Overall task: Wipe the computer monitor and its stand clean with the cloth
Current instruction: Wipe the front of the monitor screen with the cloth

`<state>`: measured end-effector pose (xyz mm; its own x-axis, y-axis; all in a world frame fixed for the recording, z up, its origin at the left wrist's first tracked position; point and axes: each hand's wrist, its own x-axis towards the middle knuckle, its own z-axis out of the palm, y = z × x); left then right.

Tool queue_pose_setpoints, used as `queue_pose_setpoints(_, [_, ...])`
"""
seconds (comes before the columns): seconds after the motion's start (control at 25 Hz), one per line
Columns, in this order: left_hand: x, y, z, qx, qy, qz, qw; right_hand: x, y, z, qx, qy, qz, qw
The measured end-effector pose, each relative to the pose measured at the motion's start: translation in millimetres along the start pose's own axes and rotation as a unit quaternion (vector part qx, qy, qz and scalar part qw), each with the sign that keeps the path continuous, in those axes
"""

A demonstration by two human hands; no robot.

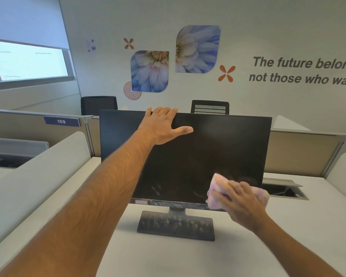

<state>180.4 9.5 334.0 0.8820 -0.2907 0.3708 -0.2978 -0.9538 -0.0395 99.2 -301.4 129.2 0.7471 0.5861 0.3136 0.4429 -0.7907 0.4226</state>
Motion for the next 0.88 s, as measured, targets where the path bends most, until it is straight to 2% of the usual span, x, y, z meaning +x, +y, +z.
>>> queue_pose_setpoints(0.04, [0,-1,0,0.000,0.000,-0.001,1.000,3,-2,-2,0.007,-0.001,0.021,1.000])
queue_pose_setpoints(0.08, [0,-1,0,0.001,0.000,-0.001,1.000,4,-6,-2,-0.003,-0.008,0.003,1.000])
queue_pose_setpoints(0.16, [0,-2,0,0.002,0.001,0.000,1.000,-7,-16,6,-0.041,-0.041,-0.111,0.992])
queue_pose_setpoints(0.24, [-1,-3,0,0.000,0.001,-0.001,1.000,-13,-20,2,-0.058,-0.054,-0.156,0.985])
queue_pose_setpoints(0.28, [-1,-4,0,-0.001,0.001,-0.001,1.000,-9,-15,3,-0.058,-0.040,-0.137,0.988])
queue_pose_setpoints(0.4, [-1,-8,1,-0.001,0.001,-0.003,1.000,7,-10,-2,0.003,-0.001,0.006,1.000])
queue_pose_setpoints(0.44, [-1,-9,1,-0.001,0.002,-0.004,1.000,9,-12,-3,0.006,0.002,0.006,1.000])
queue_pose_setpoints(0.56, [-2,-11,1,0.000,0.003,-0.004,1.000,-2,-21,6,-0.038,-0.066,-0.144,0.987])
queue_pose_setpoints(0.6, [-2,-12,1,0.000,0.004,-0.004,1.000,-5,-21,5,-0.043,-0.070,-0.165,0.983])
queue_pose_setpoints(0.68, [-2,-15,1,-0.001,0.003,-0.005,1.000,3,-15,3,-0.031,-0.035,-0.116,0.992])
queue_pose_setpoints(0.76, [-3,-18,1,0.000,0.004,-0.007,1.000,16,-13,-3,0.021,0.010,0.003,1.000])
queue_pose_setpoints(0.8, [-3,-19,1,-0.001,0.004,-0.007,1.000,19,-15,-7,0.036,0.017,0.032,0.999])
queue_pose_setpoints(0.84, [-3,-19,1,-0.002,0.004,-0.007,1.000,20,-19,-8,0.031,0.017,0.020,0.999])
queue_pose_setpoints(0.88, [-4,-20,1,-0.002,0.004,-0.006,1.000,17,-23,-6,0.007,0.001,-0.029,1.000])
